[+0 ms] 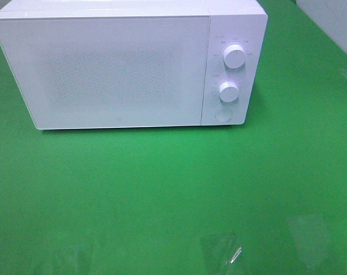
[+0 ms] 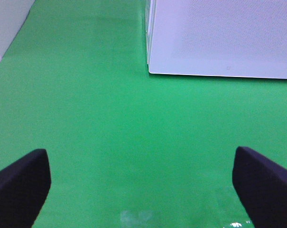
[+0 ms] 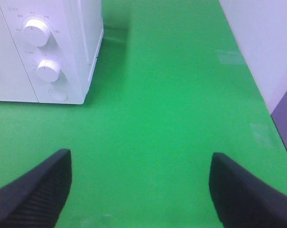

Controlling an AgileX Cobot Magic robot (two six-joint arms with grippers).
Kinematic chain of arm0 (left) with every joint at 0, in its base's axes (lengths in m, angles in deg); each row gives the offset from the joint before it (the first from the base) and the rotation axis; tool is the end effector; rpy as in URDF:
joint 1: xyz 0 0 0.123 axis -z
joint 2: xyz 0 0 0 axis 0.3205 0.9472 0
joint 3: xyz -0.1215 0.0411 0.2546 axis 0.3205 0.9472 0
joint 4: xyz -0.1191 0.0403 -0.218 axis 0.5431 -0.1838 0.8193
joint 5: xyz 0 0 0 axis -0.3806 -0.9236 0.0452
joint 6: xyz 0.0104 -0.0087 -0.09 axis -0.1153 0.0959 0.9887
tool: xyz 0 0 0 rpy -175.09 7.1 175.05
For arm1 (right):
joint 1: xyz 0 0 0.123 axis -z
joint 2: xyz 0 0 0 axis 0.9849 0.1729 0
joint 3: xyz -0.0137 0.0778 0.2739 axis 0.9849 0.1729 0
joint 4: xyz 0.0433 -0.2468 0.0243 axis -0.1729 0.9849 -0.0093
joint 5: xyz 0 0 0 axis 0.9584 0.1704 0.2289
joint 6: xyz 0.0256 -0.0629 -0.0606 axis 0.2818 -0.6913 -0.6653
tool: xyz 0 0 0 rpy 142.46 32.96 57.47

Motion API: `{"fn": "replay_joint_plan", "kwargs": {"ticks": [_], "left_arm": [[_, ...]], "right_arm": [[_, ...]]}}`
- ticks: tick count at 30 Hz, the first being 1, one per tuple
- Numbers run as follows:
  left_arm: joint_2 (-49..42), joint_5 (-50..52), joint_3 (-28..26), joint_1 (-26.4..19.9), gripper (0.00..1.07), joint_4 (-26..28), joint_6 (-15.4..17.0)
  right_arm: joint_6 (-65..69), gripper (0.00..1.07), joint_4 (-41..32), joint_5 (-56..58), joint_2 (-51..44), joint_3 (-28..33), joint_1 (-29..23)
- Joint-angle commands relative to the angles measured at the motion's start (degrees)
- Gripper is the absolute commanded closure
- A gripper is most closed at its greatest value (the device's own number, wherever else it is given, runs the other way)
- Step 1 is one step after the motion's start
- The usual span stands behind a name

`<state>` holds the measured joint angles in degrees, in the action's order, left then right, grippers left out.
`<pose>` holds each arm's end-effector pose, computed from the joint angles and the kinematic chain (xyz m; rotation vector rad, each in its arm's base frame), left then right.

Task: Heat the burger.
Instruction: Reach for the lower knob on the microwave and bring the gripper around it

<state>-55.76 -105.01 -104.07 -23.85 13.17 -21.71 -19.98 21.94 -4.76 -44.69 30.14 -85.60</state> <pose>-0.0078 -0.0129 0.2808 0.0035 2.0341 -0.0719 0.0712 -0.0019 0.3125 -0.0584 1.9783 -0.0473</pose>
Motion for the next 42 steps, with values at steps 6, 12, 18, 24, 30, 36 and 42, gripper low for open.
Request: {"fn": "replay_joint_plan", "kwargs": {"ticks": [6, 12, 18, 24, 30, 36, 42], "left_arm": [[-0.92, 0.74, -0.06, -0.11, 0.08, 0.06, 0.06], [-0.92, 0.74, -0.06, -0.11, 0.08, 0.06, 0.06], [-0.92, 0.74, -0.06, -0.11, 0.08, 0.06, 0.06], [-0.92, 0.74, -0.06, -0.11, 0.08, 0.06, 0.06], [-0.92, 0.74, -0.06, -0.11, 0.08, 0.06, 0.06], [-0.92, 0.74, -0.06, -0.11, 0.08, 0.06, 0.06], [-0.92, 0.74, -0.06, -0.11, 0.08, 0.06, 0.06]], "right_arm": [[-0.4, 0.31, 0.11, -13.69, 8.48, -0.34, 0.11], [-0.4, 0.31, 0.52, -20.17, 13.01, 0.0, 0.06], [-0.4, 0.31, 0.46, -34.61, 20.0, 3.21, 0.06], [-0.4, 0.31, 0.8, -43.66, 24.41, 4.35, 0.06], [-1.2, 0.31, 1.26, -52.02, 31.23, 4.35, 0.06], [-9.51, 0.31, -6.59, -65.26, 38.85, 5.96, 0.06], [-18.33, 0.3, -18.74, -72.82, 43.54, 9.28, -0.06]]}}
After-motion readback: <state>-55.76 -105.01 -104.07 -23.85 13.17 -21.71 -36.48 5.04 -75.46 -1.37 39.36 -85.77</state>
